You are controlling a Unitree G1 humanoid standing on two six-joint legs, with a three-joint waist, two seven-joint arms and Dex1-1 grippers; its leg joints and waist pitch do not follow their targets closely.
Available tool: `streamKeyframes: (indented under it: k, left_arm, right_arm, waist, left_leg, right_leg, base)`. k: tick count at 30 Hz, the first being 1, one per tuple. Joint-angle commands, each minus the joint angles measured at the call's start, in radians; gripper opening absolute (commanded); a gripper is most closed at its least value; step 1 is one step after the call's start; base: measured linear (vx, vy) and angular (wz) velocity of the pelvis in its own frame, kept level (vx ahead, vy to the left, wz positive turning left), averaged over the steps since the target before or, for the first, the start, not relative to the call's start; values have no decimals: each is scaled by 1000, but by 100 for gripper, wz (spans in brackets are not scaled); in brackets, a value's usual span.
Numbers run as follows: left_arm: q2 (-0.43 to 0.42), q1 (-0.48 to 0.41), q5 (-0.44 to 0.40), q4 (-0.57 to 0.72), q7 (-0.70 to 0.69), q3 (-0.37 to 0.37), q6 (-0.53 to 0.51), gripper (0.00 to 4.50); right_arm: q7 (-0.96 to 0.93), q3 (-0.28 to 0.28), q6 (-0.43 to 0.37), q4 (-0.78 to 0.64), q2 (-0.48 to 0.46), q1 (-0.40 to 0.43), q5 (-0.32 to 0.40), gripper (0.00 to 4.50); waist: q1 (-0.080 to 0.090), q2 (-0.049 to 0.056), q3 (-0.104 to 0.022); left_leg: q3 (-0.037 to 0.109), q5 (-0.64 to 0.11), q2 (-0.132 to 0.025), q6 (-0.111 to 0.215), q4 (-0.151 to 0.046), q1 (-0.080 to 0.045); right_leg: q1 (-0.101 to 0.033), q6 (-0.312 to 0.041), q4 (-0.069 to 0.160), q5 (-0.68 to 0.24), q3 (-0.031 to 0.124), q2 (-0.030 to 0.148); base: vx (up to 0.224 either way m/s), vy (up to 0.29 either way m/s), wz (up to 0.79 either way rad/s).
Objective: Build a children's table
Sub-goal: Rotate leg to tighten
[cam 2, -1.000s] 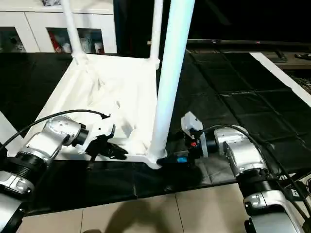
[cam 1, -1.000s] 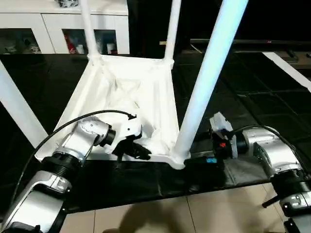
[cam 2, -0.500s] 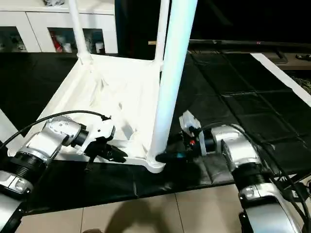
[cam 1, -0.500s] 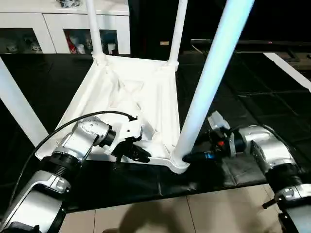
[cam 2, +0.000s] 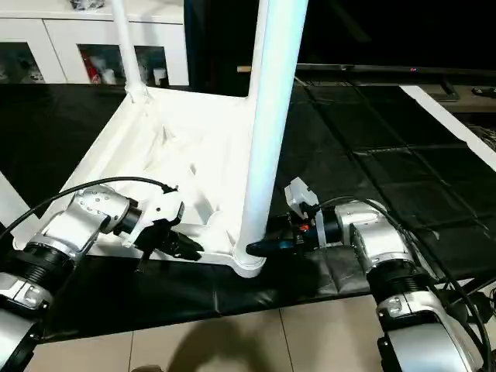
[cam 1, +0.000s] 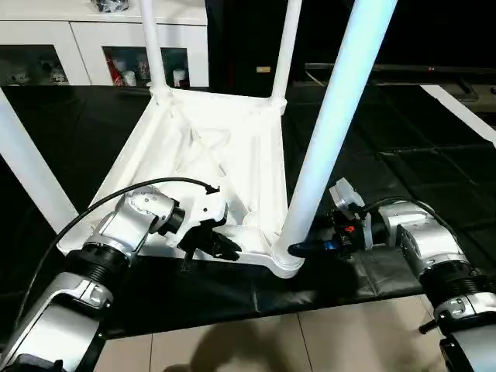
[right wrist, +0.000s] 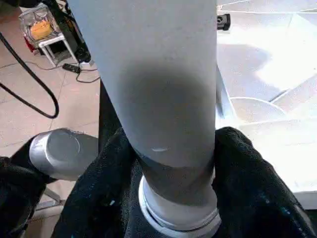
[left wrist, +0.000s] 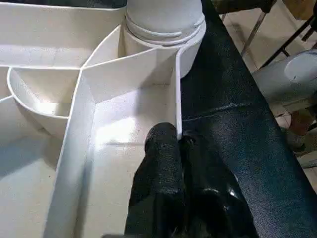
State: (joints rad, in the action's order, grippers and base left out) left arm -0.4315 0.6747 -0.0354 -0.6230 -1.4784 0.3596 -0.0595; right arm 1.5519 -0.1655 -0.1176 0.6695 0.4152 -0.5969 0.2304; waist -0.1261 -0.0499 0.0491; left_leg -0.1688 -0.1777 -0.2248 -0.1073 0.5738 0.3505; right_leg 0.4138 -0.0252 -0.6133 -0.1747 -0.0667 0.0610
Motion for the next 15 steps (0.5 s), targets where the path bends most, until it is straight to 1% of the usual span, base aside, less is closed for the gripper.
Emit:
streamKeyframes:
  k: [1, 3, 4, 5, 6, 7, 8, 9, 10, 11, 12, 13, 14, 15]
  left_arm:
    - [27, 7, -9, 4, 12, 27, -8, 0]
    - [48, 9, -8, 4, 60, 14, -45, 0]
    - [62, 10, -5, 5, 87, 5, -61, 0]
    - [80, 11, -2, 5, 119, -4, -77, 0]
    - [80, 11, -2, 5, 119, -4, -77, 0]
    - [101, 12, 0, 4, 161, -16, -94, 0]
    - [154, 9, 11, 9, 238, -36, -137, 0]
    - [154, 9, 11, 9, 238, -36, -137, 0]
    - [204, 6, 14, 10, 309, -50, -160, 0]
    - [234, 6, 21, 8, 348, -60, -181, 0]
    - [265, 8, 26, 3, 389, -72, -200, 0]
    - [294, 11, 29, -7, 432, -83, -213, 0]
    - [347, 25, 32, -33, 511, -102, -234, 0]
    - [371, 34, 34, -47, 551, -114, -239, 0]
  right_arm:
    - [-28, 6, -20, -31, -14, 15, 10, 201]
    - [-97, 26, -27, -45, -34, 31, 14, 201]
    - [-141, 34, -34, -54, -46, 42, 12, 201]
    - [-190, 40, -34, -62, -61, 52, 4, 201]
    - [-190, 40, -34, -62, -61, 52, 4, 200]
    - [-248, 46, -36, -75, -81, 67, -6, 200]
    - [-396, 55, -41, -96, -131, 95, -38, 199]
    - [-396, 55, -41, -96, -131, 95, -38, 198]
    - [-535, 70, -77, -94, -180, 103, -62, 198]
    - [-597, 78, -102, -88, -207, 101, -67, 194]
    - [-657, 90, -127, -80, -235, 95, -68, 193]
    - [-701, 98, -148, -74, -260, 90, -66, 193]
    - [-790, 110, -174, -54, -312, 70, -69, 193]
    - [-821, 110, -189, -42, -333, 59, -72, 193]
  waist:
    - [4, 0, -69]
    - [3, 4, -67]
    - [5, 4, -64]
    - [6, 3, -60]
    - [8, 4, -57]
    - [14, 6, -56]
    - [20, 5, -53]
    - [20, 5, -53]
    - [32, 4, -50]
    - [42, 4, -50]
    - [46, 2, -52]
    - [52, 6, -52]
    - [59, 1, -53]
    - [65, 2, -49]
  left_leg:
    - [-14, -125, -8, 57, -48, -1]
    - [-13, -138, -8, 52, -50, -2]
    - [-12, -158, -7, 43, -51, -2]
    - [-12, -186, -6, 34, -53, -4]
    - [-11, -202, -6, 29, -56, -4]
    - [-7, -232, -6, 16, -58, -7]
    - [-6, -243, -5, 2, -60, -7]
    - [-5, -254, -4, -1, -60, -12]
    - [-2, -274, -2, -7, -62, -8]
    - [3, -286, 1, -15, -65, -4]
    - [4, -290, 3, -13, -64, -3]
    - [4, -297, 4, -8, -62, -7]
    - [3, -309, 5, 0, -59, -12]
    - [2, -322, 9, 7, -57, -13]
  right_leg:
    - [-67, -231, 58, -116, 42, 63]
    - [-64, -223, 61, -141, 41, 64]
    - [-64, -211, 66, -186, 40, 65]
    - [-61, -192, 75, -253, 40, 66]
    - [-60, -180, 80, -295, 39, 67]
    - [-59, -159, 86, -368, 38, 69]
    - [-56, -138, 93, -406, 39, 69]
    - [-53, -132, 96, -430, 38, 70]
    - [-54, -114, 100, -478, 36, 69]
    - [-59, -95, 104, -516, 31, 70]
    - [-60, -84, 107, -532, 28, 71]
    - [-56, -78, 113, -542, 28, 70]
    - [-51, -79, 117, -545, 28, 68]
    - [-45, -81, 120, -560, 26, 66]
  base:
    - [0, 0, 0]
    - [0, 0, 0]
    - [0, 0, 0]
    - [0, 0, 0]
    - [0, 0, 0]
    - [0, 0, 0]
    - [0, 0, 0]
    - [0, 0, 0]
    - [0, 0, 0]
    - [0, 0, 0]
    - [0, 0, 0]
    - [0, 0, 0]
    - [0, 0, 0]
    - [0, 0, 0]
